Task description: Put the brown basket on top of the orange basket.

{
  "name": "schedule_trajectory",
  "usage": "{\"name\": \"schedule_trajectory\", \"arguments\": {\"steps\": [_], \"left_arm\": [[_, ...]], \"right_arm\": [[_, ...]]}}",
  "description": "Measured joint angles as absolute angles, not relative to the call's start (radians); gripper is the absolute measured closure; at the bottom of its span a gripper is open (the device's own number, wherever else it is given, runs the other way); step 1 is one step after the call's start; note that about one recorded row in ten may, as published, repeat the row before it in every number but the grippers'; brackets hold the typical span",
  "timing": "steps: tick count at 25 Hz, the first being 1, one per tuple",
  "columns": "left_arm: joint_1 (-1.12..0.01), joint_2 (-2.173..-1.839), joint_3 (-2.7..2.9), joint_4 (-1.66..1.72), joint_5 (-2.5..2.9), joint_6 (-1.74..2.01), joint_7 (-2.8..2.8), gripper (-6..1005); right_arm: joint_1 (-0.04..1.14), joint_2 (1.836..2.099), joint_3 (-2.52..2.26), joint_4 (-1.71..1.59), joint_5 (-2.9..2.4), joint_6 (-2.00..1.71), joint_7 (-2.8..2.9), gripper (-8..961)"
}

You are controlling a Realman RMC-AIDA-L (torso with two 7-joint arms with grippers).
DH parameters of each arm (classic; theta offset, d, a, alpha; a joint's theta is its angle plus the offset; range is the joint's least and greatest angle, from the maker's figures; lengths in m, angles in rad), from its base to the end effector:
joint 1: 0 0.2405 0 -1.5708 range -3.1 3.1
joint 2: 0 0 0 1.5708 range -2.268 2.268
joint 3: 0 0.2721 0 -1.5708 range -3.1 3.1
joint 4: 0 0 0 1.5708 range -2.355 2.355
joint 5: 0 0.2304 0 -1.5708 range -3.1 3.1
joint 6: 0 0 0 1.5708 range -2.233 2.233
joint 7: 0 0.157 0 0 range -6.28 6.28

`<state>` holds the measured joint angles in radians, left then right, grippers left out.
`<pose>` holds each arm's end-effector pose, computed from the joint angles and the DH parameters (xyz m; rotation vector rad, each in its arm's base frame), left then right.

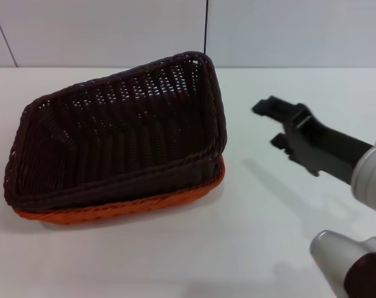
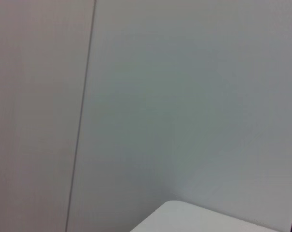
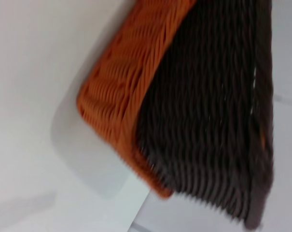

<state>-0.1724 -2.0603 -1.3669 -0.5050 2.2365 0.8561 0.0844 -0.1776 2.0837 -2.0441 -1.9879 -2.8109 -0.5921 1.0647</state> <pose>-0.4395 0.3197 0.0324 -1.0649 -0.8559 -0.5008 0.1356 0.2910 -0.0249 -1.8449 -1.3644 -0.6508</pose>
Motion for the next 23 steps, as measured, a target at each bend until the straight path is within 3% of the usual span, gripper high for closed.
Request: {"name": "schedule_trajectory", "arguments": {"steps": [4, 8, 11, 14, 18, 23], "left_arm": [[-0.182, -2.059, -1.373, -0.505, 2.237, 0.854, 0.085, 202], [-0.192, -2.058, -1.375, -0.505, 2.237, 0.858, 0.104, 202], [-0.199, -2.057, -1.376, -0.506, 2.237, 0.871, 0.121, 202], [-0.195, -2.058, -1.359, -0.506, 2.236, 0.929, 0.118, 202], [-0.189, -2.059, -1.335, -0.506, 2.236, 0.964, 0.110, 202], [-0.180, -2.058, -1.325, -0.497, 2.237, 0.987, 0.090, 202]], "right_arm": [[-0.227, 2.087, -2.011, -1.881, -2.808, -0.311, 1.175, 264], [-0.218, 2.088, -1.987, -1.754, -2.774, -0.044, 1.347, 264], [-0.177, 2.086, -1.975, -1.609, -2.620, 0.244, 1.471, 264], [-0.057, 2.079, -1.967, -1.364, -2.227, 0.618, 1.651, 264], [0.008, 2.077, -1.961, -1.180, -2.060, 0.831, 1.888, 264], [0.003, 2.077, -1.974, -0.955, -2.109, 1.008, 2.490, 264]]}}
